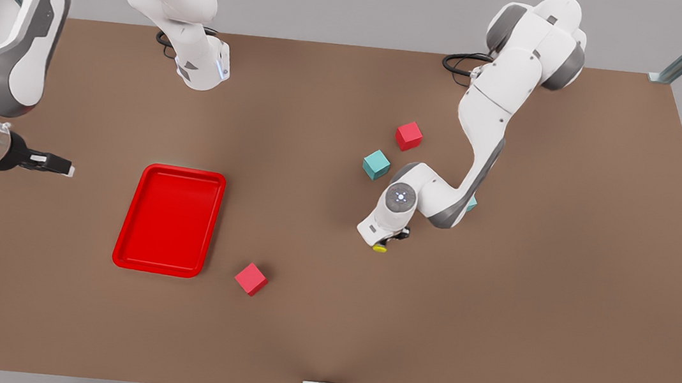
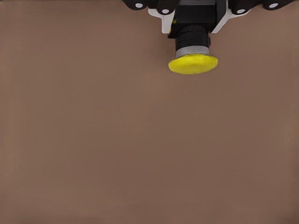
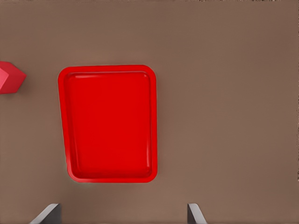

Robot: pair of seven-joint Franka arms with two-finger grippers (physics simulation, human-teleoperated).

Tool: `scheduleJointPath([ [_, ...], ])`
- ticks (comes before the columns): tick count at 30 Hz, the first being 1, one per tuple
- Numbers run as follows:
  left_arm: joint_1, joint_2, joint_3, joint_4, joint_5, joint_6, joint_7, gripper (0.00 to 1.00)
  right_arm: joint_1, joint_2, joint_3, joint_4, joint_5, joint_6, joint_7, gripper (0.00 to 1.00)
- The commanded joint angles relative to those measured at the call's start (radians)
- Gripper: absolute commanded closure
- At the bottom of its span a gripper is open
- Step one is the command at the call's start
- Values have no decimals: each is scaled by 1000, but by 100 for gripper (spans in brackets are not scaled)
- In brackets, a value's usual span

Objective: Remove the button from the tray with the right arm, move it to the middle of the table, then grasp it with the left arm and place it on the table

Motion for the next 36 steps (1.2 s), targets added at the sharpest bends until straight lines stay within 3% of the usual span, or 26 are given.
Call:
scheduleJointPath([
  [1,17,-19,-1,64,-44,-202,-15,68,7,0,-2,0,-2,15,-42,0],
  [4,57,-18,11,165,-50,-285,-99,68,13,0,1,-6,-20,18,-40,0],
  [6,74,-12,22,205,-39,-266,-362,68,15,0,1,-6,-26,18,-40,0],
  [9,32,24,58,286,206,-222,-1021,71,20,0,4,-3,-48,48,-42,0],
  [12,17,40,81,299,350,-232,-1182,67,20,-40,12,-6,-48,86,-40,0],
  [13,-37,68,138,302,398,-232,-1263,67,20,-88,20,-61,-51,109,-40,0],
  [14,-153,105,276,306,401,-234,-1340,66,20,-158,43,-170,-55,176,-39,0],
  [15,-253,155,402,313,398,-234,-1401,66,20,-160,63,-173,-57,163,-31,0],
  [18,-280,244,443,406,404,-232,-1769,66,20,-152,78,-161,-57,149,-28,0],
  [19,-368,294,568,409,395,-234,-1811,66,21,-149,79,-155,-55,146,-28,0],
  [23,-477,401,712,414,395,-393,-1912,66,21,-134,84,-155,-55,144,-28,0],
  [27,-537,498,772,471,396,-573,-1935,66,21,-131,87,-155,-55,146,-28,0],
  [36,-554,534,769,478,384,-562,-1990,66,21,-123,96,-154,-55,150,-28,0],
])
